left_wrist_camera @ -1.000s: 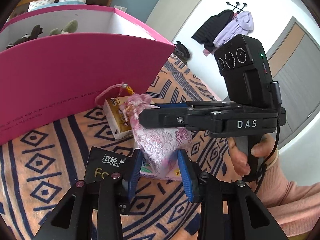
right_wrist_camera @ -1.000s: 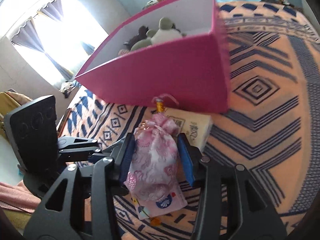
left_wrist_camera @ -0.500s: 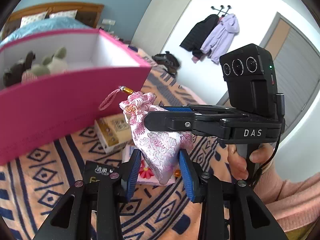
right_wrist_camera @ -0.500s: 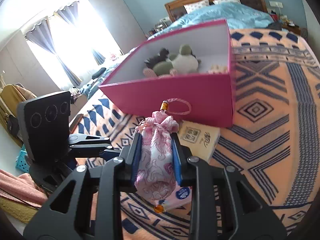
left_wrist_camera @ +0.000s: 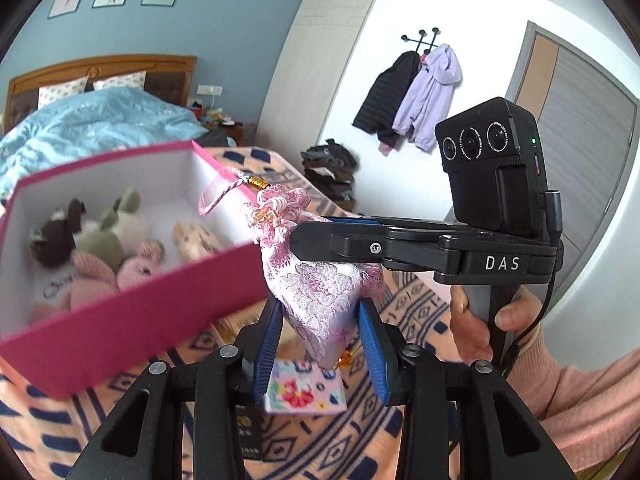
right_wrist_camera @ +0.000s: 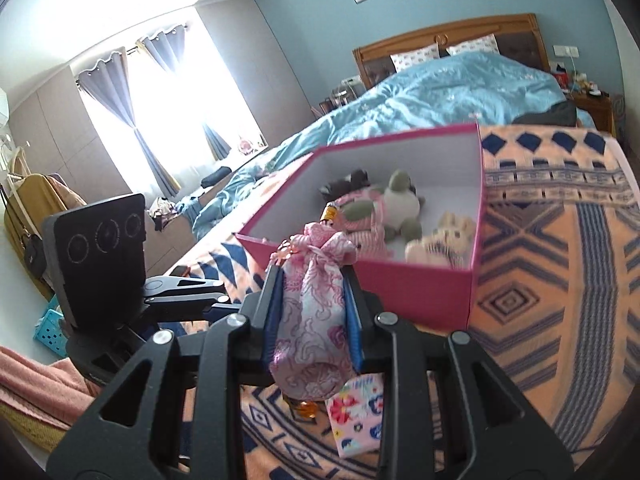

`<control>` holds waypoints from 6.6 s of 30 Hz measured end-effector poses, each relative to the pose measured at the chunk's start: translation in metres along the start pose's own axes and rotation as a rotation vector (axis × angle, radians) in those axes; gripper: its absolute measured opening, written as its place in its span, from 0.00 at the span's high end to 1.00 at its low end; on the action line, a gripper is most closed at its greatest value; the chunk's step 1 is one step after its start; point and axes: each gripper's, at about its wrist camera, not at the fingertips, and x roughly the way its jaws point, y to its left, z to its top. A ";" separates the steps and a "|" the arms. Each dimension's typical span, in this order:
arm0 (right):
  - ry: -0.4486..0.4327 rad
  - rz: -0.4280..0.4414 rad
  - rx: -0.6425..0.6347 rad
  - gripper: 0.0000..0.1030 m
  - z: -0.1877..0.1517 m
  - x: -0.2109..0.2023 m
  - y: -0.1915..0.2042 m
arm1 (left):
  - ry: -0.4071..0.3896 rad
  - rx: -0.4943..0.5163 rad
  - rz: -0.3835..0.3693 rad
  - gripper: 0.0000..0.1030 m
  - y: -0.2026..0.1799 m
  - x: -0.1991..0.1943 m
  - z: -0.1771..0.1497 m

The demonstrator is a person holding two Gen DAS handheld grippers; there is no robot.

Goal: Organize objects

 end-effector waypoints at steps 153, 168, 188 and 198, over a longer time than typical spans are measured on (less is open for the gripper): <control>0.255 -0.163 0.173 0.50 -0.124 0.017 -0.045 | 0.154 -0.079 0.474 0.36 0.057 0.004 -0.089; 0.233 -0.120 0.221 0.62 -0.122 0.020 -0.052 | 0.229 -0.081 0.131 0.61 0.019 0.042 -0.085; 0.186 -0.130 0.212 0.59 -0.109 0.017 -0.047 | 0.186 -0.097 0.093 0.58 0.003 0.031 -0.079; 0.150 -0.137 0.150 0.59 -0.093 0.008 -0.031 | 0.141 -0.065 0.124 0.58 -0.006 0.015 -0.068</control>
